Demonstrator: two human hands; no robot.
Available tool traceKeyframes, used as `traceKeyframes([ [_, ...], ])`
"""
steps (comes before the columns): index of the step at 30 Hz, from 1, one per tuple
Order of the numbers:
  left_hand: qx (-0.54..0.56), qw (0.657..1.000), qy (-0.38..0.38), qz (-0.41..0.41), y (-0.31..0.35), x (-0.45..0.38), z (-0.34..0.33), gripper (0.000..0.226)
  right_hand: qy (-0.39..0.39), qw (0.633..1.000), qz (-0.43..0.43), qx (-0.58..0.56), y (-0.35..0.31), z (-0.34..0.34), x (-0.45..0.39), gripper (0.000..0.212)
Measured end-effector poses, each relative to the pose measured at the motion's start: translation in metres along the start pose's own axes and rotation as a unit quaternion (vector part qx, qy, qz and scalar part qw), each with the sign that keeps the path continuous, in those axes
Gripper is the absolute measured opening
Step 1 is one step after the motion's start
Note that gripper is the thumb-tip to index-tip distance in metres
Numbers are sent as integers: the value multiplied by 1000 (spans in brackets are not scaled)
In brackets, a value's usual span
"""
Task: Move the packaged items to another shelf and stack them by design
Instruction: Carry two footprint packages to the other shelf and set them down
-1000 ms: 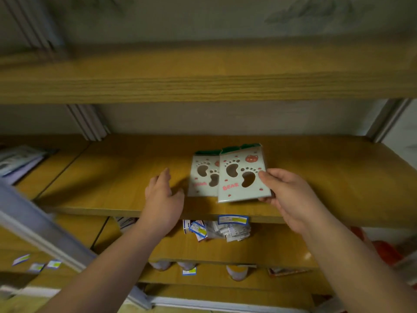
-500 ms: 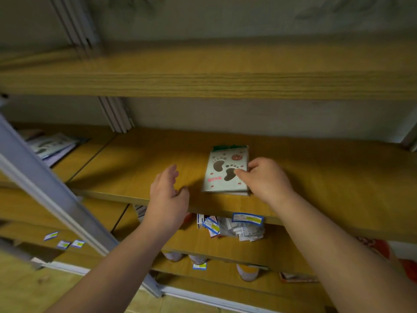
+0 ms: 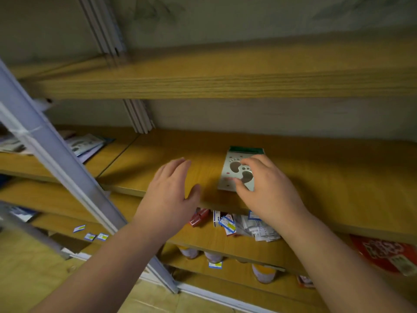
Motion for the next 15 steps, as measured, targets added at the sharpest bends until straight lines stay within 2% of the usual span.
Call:
traceKeyframes([
  [6, -35, 999, 17, -22, -26, 16, 29, 63, 6, 999, 21, -25, -39, -10, -1, 48],
  [15, 0, 998, 64, 9, -114, 57, 80, 57, 10, 998, 68, -11, -132, -45, -1, 50],
])
Point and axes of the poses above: each hand's wrist, its own x-axis away from the middle knuckle, its own z-axis out of the back of the hand, y = z × x, the point moved 1 cm from there along -x, towards the middle knuckle
